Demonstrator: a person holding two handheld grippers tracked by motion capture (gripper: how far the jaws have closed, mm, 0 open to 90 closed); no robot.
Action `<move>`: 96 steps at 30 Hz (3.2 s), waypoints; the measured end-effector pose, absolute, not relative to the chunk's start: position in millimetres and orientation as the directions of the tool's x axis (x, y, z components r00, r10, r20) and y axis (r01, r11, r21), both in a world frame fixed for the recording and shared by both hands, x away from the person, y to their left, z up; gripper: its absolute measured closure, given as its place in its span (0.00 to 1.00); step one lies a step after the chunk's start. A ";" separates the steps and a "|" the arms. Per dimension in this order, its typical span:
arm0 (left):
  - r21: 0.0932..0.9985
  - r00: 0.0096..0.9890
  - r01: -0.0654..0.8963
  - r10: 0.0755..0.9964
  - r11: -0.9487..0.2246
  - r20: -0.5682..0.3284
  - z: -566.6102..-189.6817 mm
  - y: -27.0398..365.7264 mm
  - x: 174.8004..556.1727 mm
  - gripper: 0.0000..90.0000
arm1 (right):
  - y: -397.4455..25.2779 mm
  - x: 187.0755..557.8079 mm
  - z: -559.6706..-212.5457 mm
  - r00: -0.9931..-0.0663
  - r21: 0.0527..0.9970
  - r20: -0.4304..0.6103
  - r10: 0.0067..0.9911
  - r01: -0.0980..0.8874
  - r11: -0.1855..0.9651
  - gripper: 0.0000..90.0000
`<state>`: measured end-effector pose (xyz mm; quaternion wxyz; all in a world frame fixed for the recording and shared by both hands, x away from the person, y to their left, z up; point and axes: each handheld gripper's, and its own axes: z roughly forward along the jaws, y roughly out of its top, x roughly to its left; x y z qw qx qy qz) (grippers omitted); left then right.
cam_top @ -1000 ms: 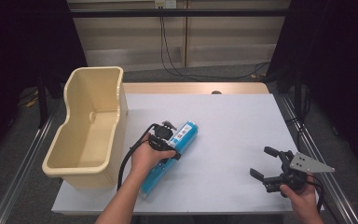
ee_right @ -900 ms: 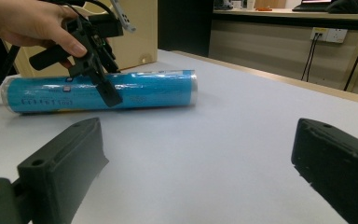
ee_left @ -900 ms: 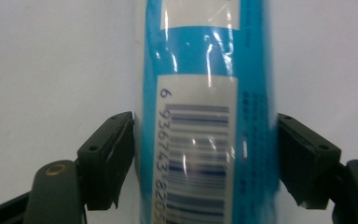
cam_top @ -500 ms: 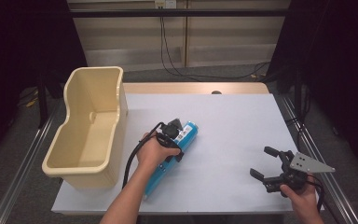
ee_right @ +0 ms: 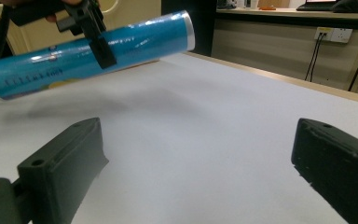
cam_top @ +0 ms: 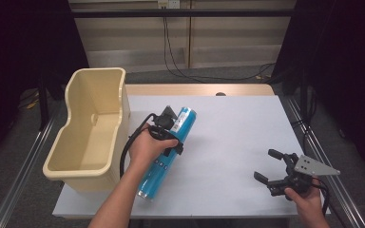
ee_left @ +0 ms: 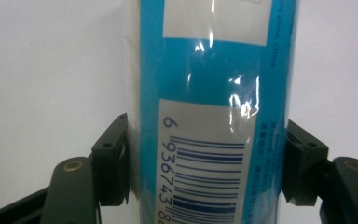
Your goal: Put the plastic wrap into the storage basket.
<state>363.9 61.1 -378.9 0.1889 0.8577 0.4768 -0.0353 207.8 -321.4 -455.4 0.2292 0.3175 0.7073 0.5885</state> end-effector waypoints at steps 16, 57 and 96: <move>0.294 0.502 0.853 0.833 -0.431 -0.234 -300.6 89.3 358.0 0.36 | -321.3 207.5 -454.7 -0.694 0.978 0.049 0.718 0.178 0.105 0.02; 0.252 0.247 0.948 0.951 -0.197 -0.186 -246.7 222.9 345.9 0.36 | -319.5 207.5 -454.2 -0.694 0.980 0.045 0.718 0.170 0.103 0.02; 0.229 0.102 0.971 0.984 -0.066 -0.148 -288.8 240.4 362.1 0.36 | -320.1 207.1 -454.1 -0.699 0.980 0.043 0.714 0.169 0.106 0.02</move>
